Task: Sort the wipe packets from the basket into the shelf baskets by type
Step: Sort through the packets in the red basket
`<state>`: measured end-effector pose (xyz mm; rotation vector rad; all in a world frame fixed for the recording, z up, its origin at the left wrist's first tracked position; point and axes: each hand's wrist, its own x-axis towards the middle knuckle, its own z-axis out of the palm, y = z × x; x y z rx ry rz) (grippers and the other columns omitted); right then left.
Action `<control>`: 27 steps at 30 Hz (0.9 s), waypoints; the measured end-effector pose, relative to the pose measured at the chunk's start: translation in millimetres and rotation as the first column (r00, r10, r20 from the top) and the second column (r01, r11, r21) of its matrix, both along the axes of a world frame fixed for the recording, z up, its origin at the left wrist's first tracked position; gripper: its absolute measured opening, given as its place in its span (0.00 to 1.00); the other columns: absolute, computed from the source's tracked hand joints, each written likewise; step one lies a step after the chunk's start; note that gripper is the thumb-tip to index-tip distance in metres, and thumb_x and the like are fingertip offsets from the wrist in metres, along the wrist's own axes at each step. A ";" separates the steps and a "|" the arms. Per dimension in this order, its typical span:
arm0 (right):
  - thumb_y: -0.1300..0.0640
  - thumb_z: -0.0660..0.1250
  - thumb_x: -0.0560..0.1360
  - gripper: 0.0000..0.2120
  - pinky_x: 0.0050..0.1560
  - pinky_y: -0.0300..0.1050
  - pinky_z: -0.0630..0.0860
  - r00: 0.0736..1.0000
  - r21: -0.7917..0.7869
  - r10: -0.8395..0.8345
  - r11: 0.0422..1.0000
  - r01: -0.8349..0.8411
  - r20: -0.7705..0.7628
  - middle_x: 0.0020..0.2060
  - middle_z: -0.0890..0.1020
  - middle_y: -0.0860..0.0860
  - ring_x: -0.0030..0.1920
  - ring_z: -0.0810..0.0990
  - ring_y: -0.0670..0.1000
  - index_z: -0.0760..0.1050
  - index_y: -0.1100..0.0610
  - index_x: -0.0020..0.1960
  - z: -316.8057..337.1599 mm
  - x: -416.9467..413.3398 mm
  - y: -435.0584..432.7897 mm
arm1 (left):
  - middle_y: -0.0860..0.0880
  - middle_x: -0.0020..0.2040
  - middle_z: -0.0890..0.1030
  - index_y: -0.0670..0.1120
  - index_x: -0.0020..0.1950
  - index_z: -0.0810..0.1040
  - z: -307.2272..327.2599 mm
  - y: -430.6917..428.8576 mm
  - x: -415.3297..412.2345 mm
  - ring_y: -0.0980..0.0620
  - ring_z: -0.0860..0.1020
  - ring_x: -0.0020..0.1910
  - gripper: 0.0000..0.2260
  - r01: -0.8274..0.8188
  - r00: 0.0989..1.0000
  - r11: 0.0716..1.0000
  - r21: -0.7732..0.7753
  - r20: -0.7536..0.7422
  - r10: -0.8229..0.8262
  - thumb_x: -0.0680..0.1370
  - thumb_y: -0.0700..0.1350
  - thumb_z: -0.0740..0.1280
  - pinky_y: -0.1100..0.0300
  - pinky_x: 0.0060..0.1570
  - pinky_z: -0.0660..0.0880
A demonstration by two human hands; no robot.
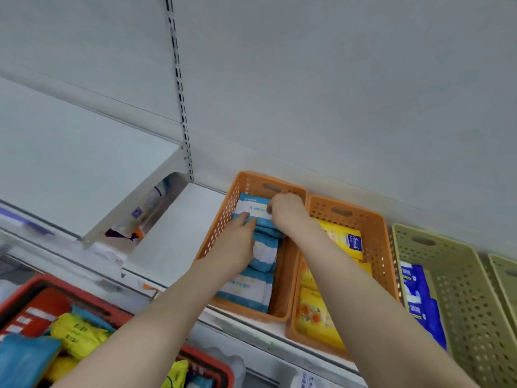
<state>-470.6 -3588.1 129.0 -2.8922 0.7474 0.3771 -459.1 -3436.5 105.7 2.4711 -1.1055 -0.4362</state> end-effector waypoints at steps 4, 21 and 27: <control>0.65 0.65 0.73 0.21 0.54 0.48 0.75 0.995 -0.036 0.100 0.994 -0.100 -0.001 0.60 0.76 0.59 0.58 0.77 0.61 0.73 0.56 0.65 -9.3 -0.6 -8.2 | 0.44 0.80 0.53 0.43 0.80 0.51 -20.3 -15.5 12.3 0.46 0.58 0.77 0.32 -0.014 0.998 0.990 0.141 0.070 0.004 0.80 0.39 0.63 0.57 0.75 0.56; 0.67 0.66 0.72 0.21 0.56 0.54 0.74 0.944 -0.193 0.276 0.951 -0.241 0.181 0.57 0.77 0.59 0.58 0.74 0.62 0.73 0.60 0.65 11.3 -55.6 24.0 | 0.46 0.66 0.76 0.43 0.69 0.75 20.3 40.1 3.2 0.45 0.75 0.64 0.18 0.120 0.985 0.973 -0.197 0.147 -0.092 0.78 0.38 0.65 0.54 0.60 0.71; 0.72 0.65 0.67 0.21 0.55 0.54 0.73 0.756 -0.276 0.271 0.953 -0.123 0.596 0.52 0.80 0.61 0.52 0.76 0.63 0.79 0.62 0.59 26.3 -155.4 105.0 | 0.50 0.55 0.81 0.46 0.56 0.82 36.7 155.6 -25.2 0.52 0.79 0.54 0.13 0.089 0.995 0.833 -0.546 0.004 -0.104 0.77 0.38 0.61 0.58 0.54 0.75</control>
